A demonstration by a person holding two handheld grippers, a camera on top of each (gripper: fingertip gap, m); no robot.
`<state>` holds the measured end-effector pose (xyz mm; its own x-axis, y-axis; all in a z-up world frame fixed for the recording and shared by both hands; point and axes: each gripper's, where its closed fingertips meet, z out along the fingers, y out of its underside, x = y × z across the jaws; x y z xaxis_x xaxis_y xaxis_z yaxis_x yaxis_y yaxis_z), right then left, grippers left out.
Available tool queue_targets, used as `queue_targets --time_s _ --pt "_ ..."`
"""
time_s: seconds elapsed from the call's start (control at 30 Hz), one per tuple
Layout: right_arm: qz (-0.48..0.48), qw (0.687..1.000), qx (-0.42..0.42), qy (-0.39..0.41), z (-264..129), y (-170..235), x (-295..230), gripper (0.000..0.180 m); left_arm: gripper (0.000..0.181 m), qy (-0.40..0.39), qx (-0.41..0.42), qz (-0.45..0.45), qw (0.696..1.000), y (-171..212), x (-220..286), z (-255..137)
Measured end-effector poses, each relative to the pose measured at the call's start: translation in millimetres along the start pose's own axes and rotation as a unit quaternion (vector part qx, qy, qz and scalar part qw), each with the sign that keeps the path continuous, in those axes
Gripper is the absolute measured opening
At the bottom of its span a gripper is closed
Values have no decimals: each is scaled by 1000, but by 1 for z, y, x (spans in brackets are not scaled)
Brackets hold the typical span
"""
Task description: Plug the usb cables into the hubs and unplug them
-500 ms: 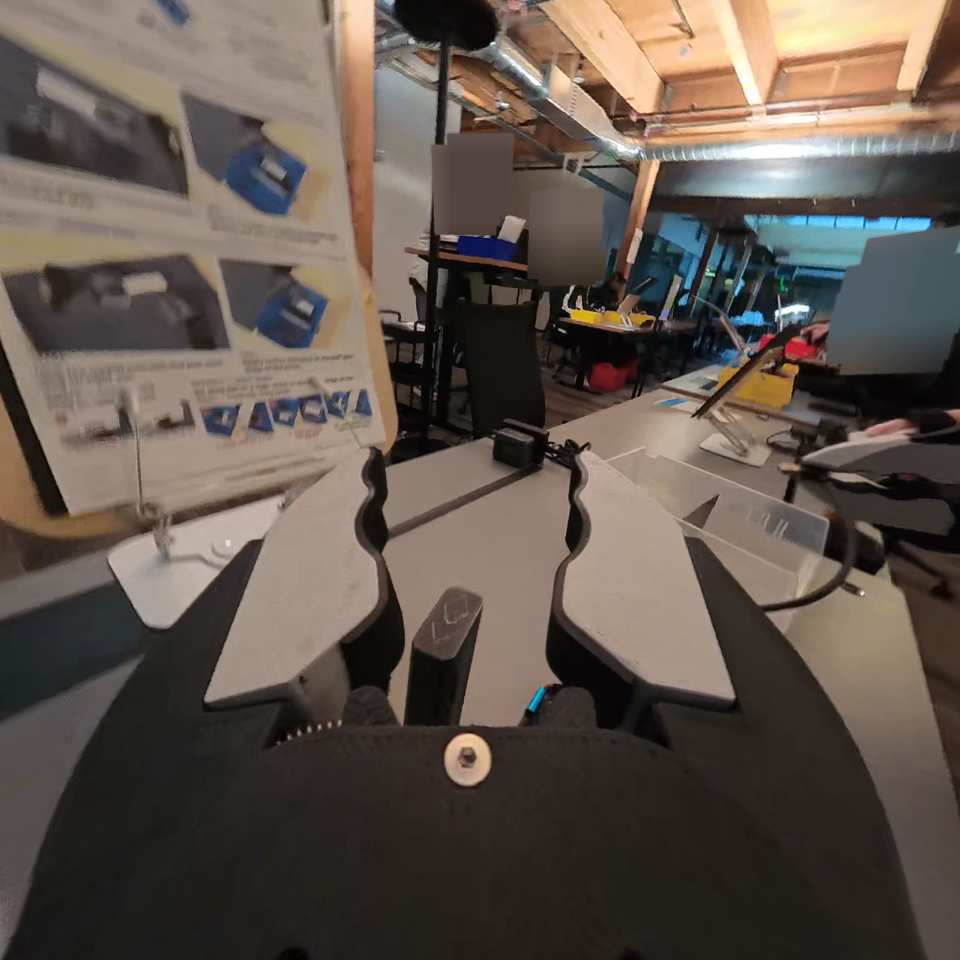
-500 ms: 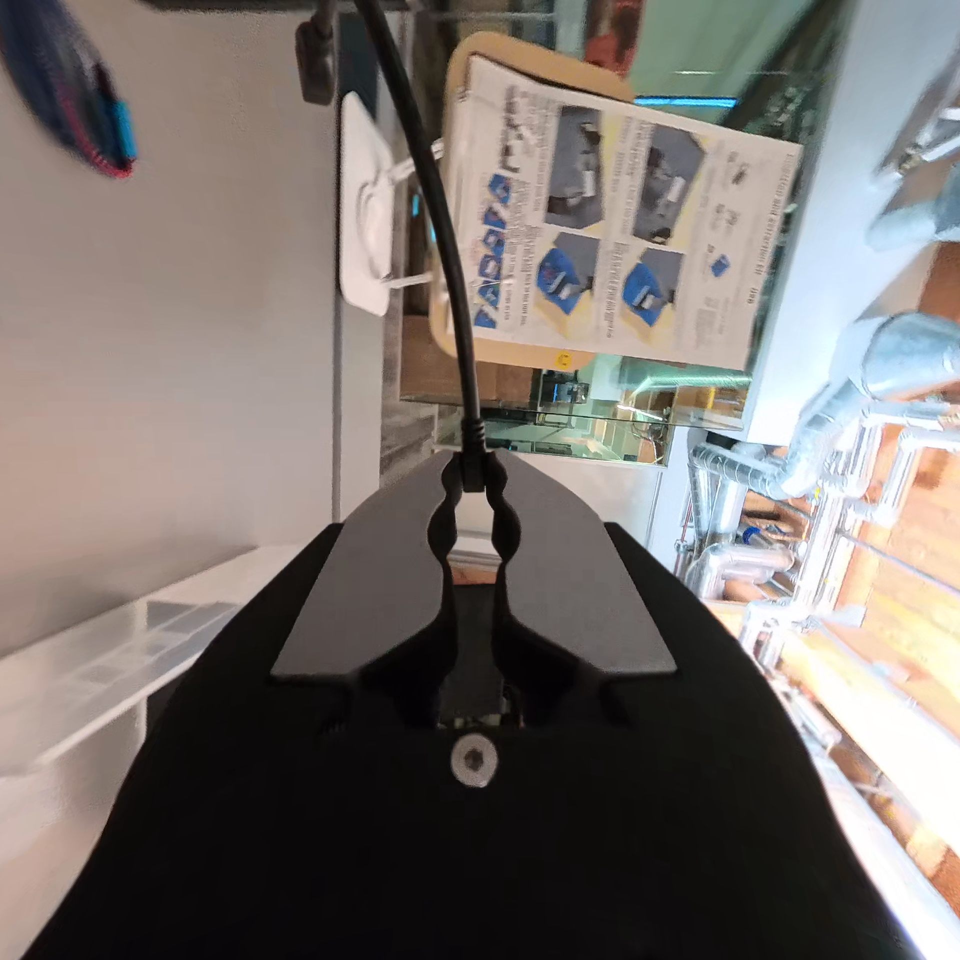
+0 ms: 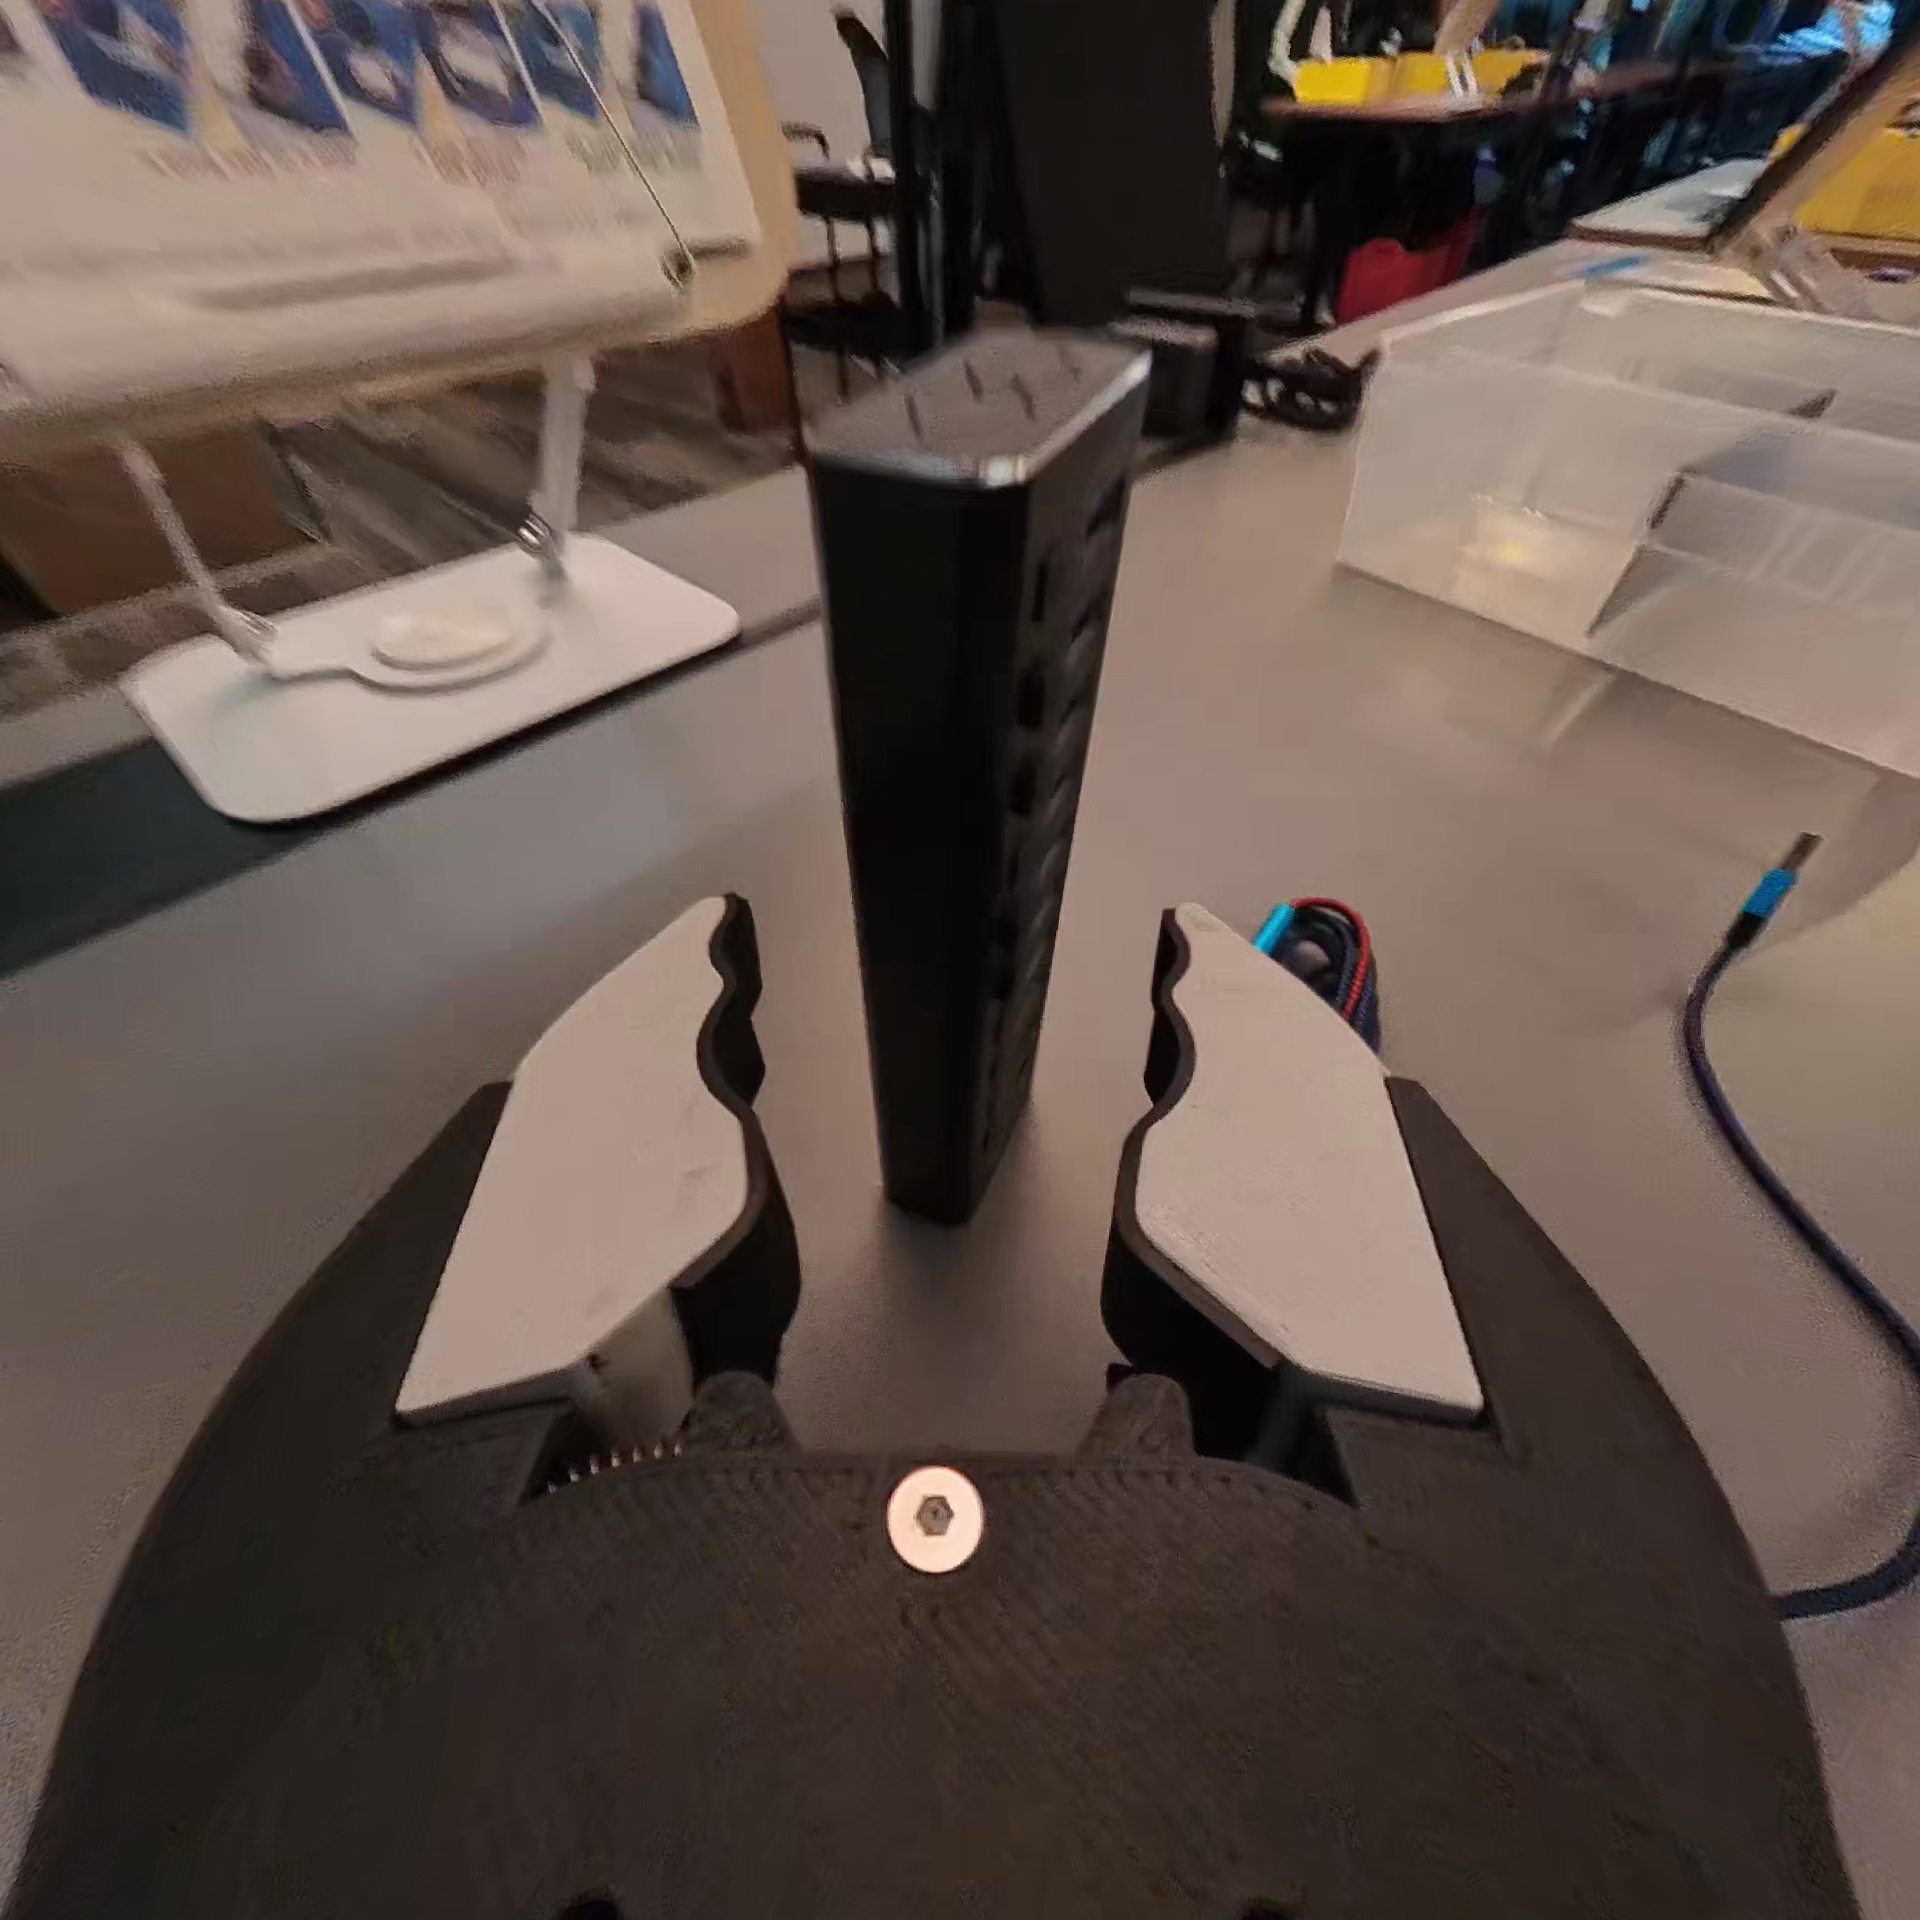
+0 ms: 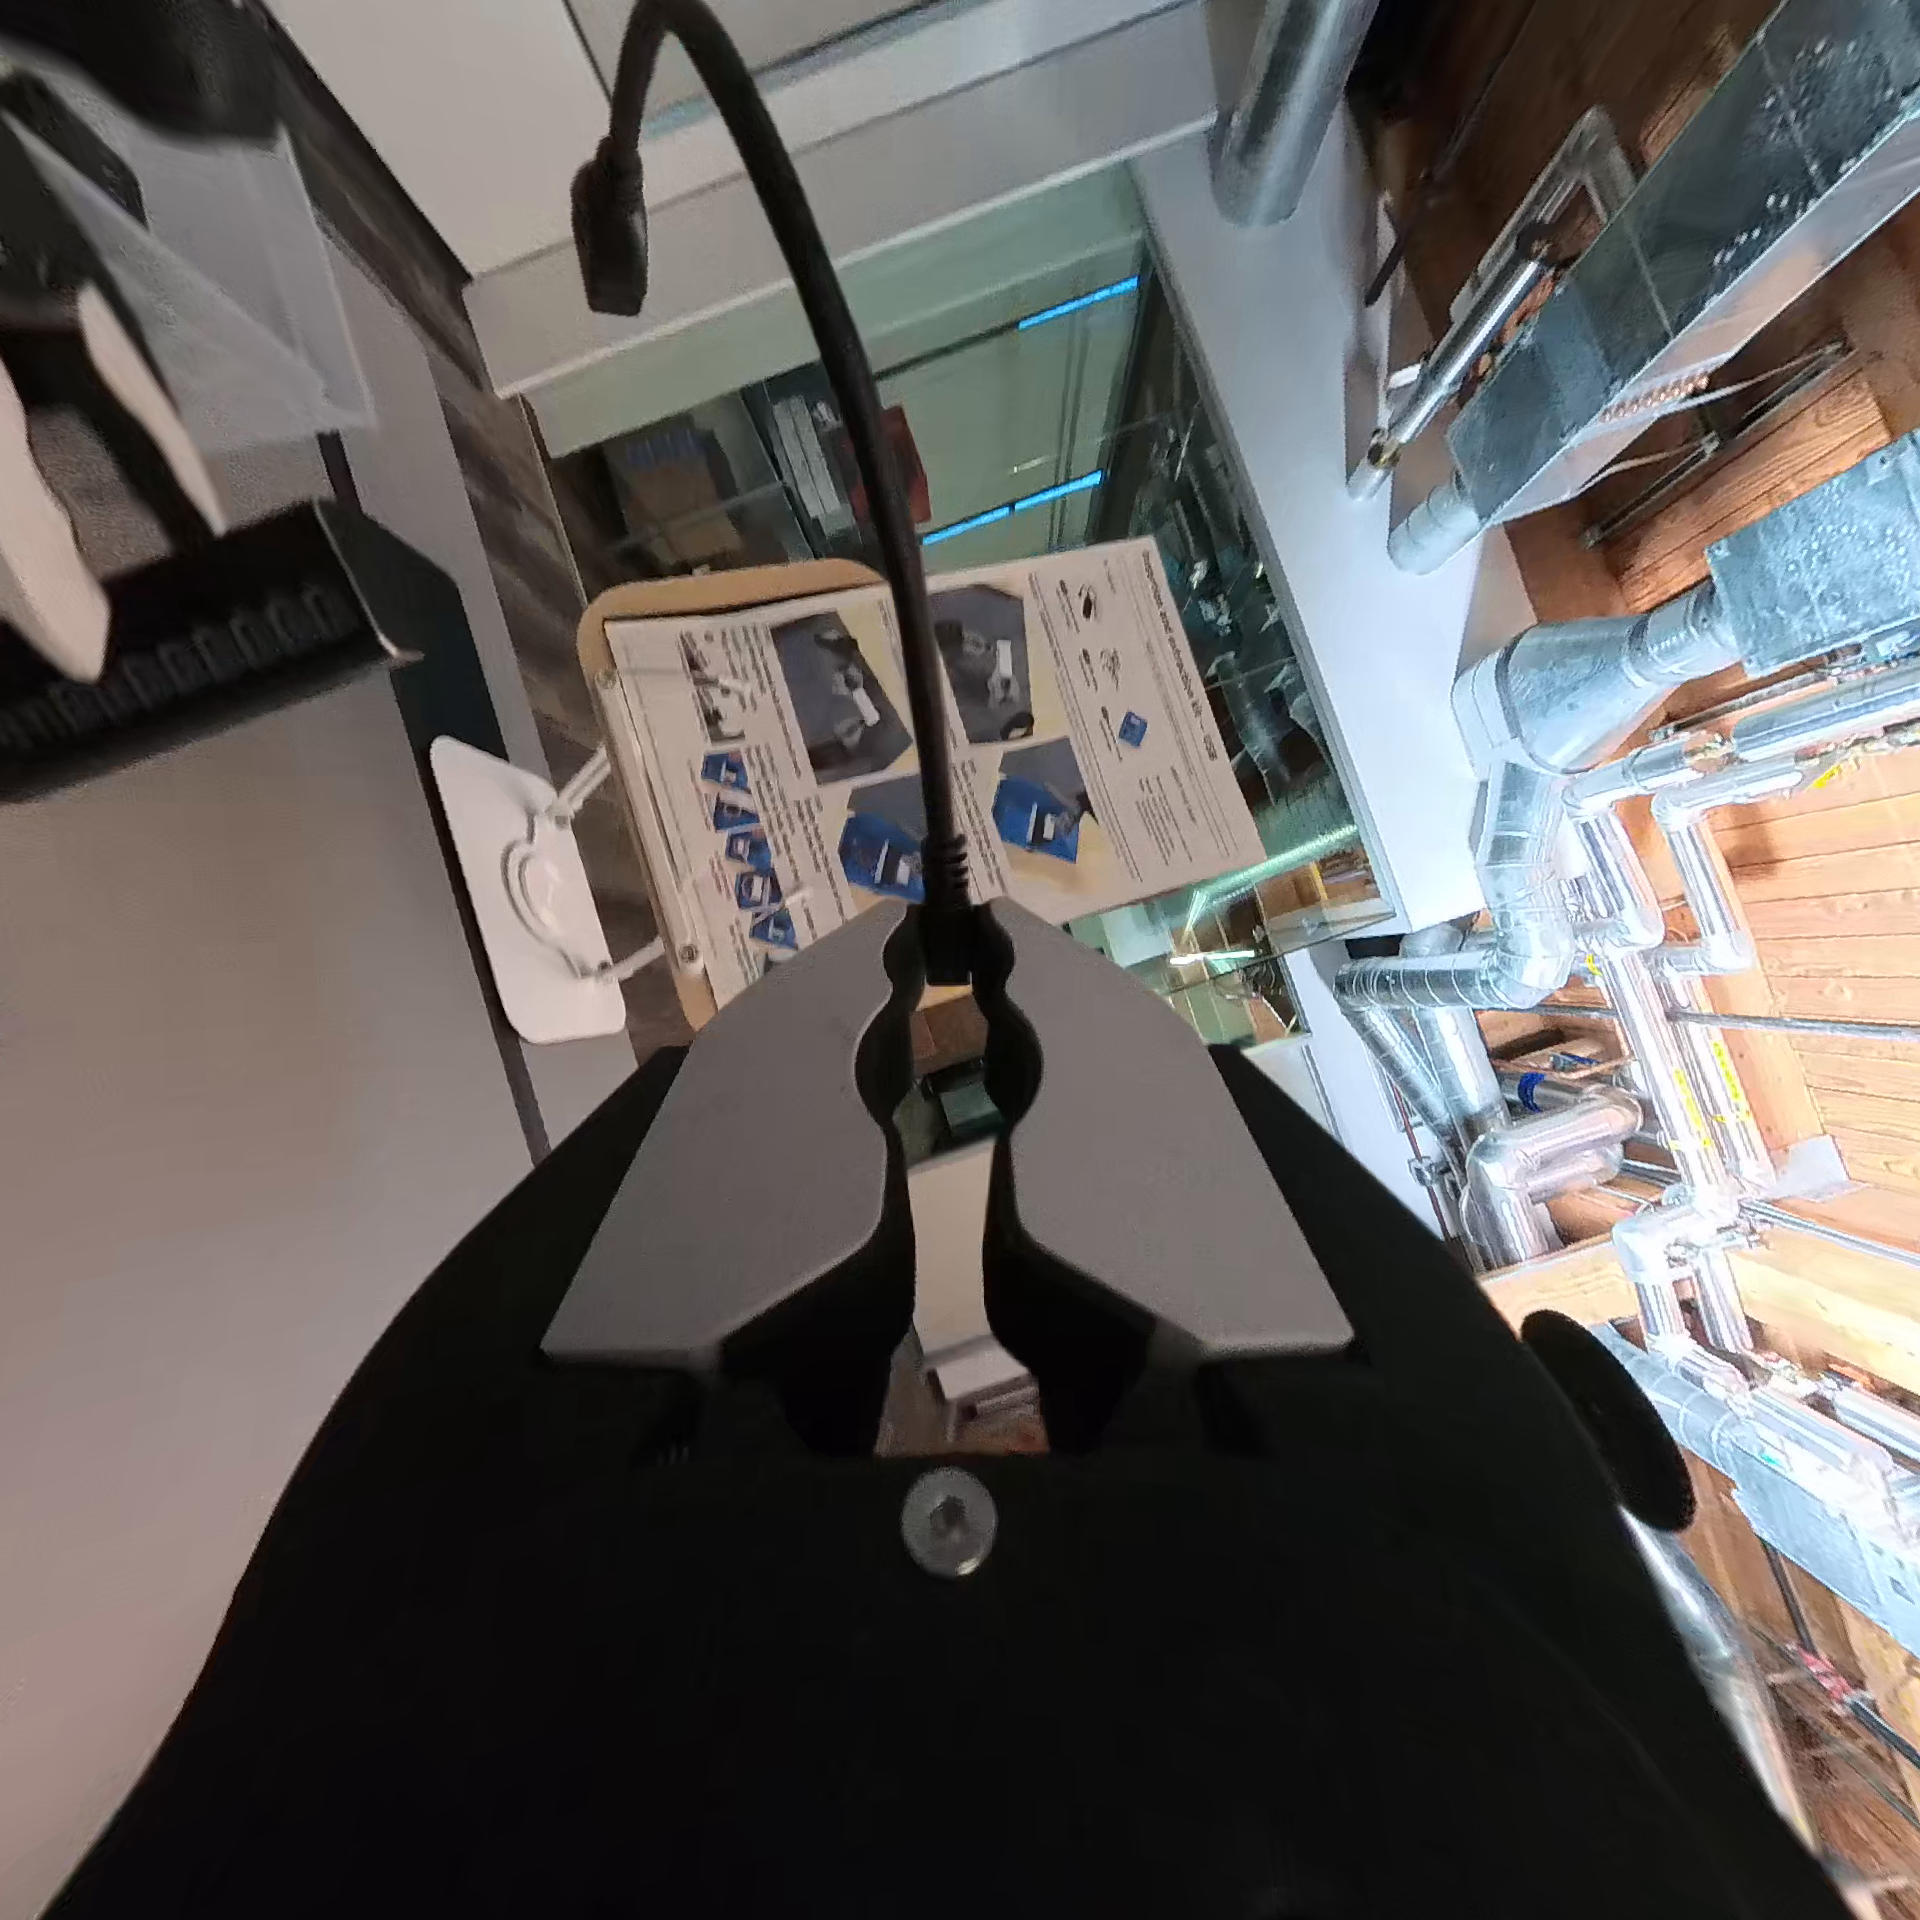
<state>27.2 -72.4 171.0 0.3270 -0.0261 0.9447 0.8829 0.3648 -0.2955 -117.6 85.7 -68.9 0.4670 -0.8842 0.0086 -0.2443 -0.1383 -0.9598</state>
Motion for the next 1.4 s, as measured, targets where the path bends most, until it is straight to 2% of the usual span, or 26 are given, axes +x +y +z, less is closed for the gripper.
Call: queue_targets --time_s 0.13,0.17,0.2,0.23,0.3,0.4,0.5,0.6,0.77,0.87,1.07,1.4 --pt "-1 1000 23 10 14 -15 -1 9 67 44 -39 -16 998 19 6 22" --pt "-6 999 29 17 16 -19 -2 9 61 51 -49 -15 997 22 7 26" --pt "-12 999 35 29 18 -21 -2 9 42 64 -54 -6 996 23 8 28" --pt "-14 998 42 36 20 -24 -3 9 30 96 -57 5 994 23 15 29" --pt "1 997 66 47 23 -30 -2 9 28 132 -63 -4 989 21 25 33" --pt "29 991 111 62 23 -34 4 9 28 143 -43 -25 988 5 30 39" --pt "43 982 170 69 14 -40 9 9 28 151 -31 -30 988 -22 36 41" --pt "5 979 195 59 7 -49 3 8 28 144 -13 0 989 -61 39 43" --pt "-79 984 158 31 19 -53 -25 9 28 162 26 -12 986 -130 50 31" --pt "-107 984 139 -7 30 -52 -48 9 28 184 40 -33 982 -153 59 14" --pt "-143 983 107 -51 43 -46 -73 9 28 168 29 -3 985 -159 67 -6" --pt "-160 985 38 -56 54 -29 -78 8 28 178 -14 9 984 -145 103 2"
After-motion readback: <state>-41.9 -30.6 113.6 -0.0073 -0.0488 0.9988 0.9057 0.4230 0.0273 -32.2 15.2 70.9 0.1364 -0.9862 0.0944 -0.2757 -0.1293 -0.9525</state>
